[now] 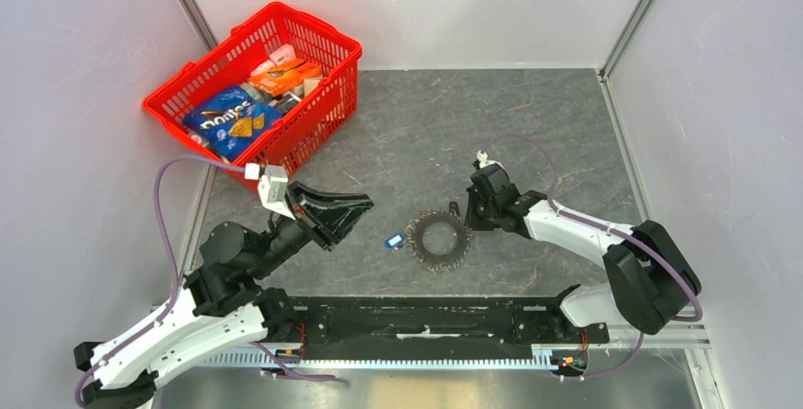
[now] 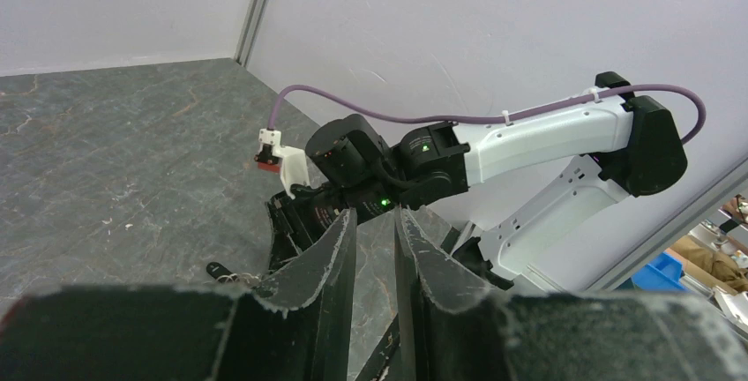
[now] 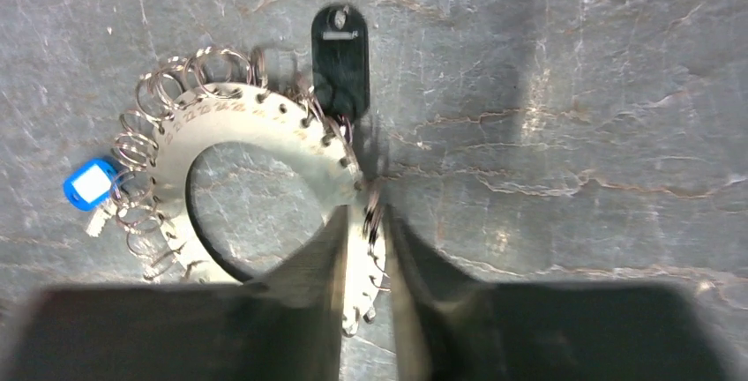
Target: Put the keys on the keyring
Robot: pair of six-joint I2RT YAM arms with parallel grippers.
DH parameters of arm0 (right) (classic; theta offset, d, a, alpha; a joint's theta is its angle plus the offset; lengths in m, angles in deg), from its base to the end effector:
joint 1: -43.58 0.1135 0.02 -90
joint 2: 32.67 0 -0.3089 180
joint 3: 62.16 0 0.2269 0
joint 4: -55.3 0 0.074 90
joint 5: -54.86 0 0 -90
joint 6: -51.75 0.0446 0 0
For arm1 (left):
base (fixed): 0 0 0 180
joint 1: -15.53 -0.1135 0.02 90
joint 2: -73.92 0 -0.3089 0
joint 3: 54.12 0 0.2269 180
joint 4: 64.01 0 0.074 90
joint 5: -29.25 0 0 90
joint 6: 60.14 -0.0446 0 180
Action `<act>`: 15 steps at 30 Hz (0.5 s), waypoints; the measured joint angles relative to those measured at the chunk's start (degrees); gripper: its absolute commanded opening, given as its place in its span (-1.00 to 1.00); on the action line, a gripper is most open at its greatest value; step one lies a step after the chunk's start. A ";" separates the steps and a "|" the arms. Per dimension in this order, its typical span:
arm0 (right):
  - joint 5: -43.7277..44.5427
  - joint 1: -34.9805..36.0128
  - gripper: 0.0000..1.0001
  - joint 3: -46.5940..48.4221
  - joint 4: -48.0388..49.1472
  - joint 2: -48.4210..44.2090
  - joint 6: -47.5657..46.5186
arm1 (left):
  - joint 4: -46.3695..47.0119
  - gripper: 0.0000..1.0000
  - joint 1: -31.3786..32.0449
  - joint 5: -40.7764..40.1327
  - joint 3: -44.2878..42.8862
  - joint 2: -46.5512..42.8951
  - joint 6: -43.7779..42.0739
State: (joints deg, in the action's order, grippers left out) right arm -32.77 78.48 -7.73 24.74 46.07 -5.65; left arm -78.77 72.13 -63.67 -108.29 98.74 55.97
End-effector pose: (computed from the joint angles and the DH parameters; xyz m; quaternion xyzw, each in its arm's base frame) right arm 0.1935 0.1328 0.2261 -0.0129 0.9531 0.1512 0.2618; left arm 0.0306 -0.0423 0.3842 0.1413 0.5952 -0.5109 0.6040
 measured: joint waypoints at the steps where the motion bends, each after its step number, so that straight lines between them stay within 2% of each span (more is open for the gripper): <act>1: 0.04 -0.02 -0.11 0.28 -0.87 -0.33 -0.52 | 0.00 -0.42 0.00 0.00 0.00 0.00 0.00; 5: 0.00 0.02 0.04 2.51 -4.20 -3.32 -2.34 | 0.00 -0.42 0.00 0.00 0.00 0.00 -0.02; 10: -3.72 0.00 0.04 7.63 -5.51 -7.56 -3.52 | 0.07 -0.42 0.02 0.00 0.13 -0.02 -0.07; 15: -11.54 2.10 0.02 12.94 -5.05 -5.44 -4.79 | 0.07 -0.42 0.00 0.00 0.61 -0.20 -0.13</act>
State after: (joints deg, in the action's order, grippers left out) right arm -44.31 80.58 5.21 19.69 40.62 -10.43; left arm -78.70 72.13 -63.67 -107.68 98.54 55.84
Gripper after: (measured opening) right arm 0.512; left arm 0.289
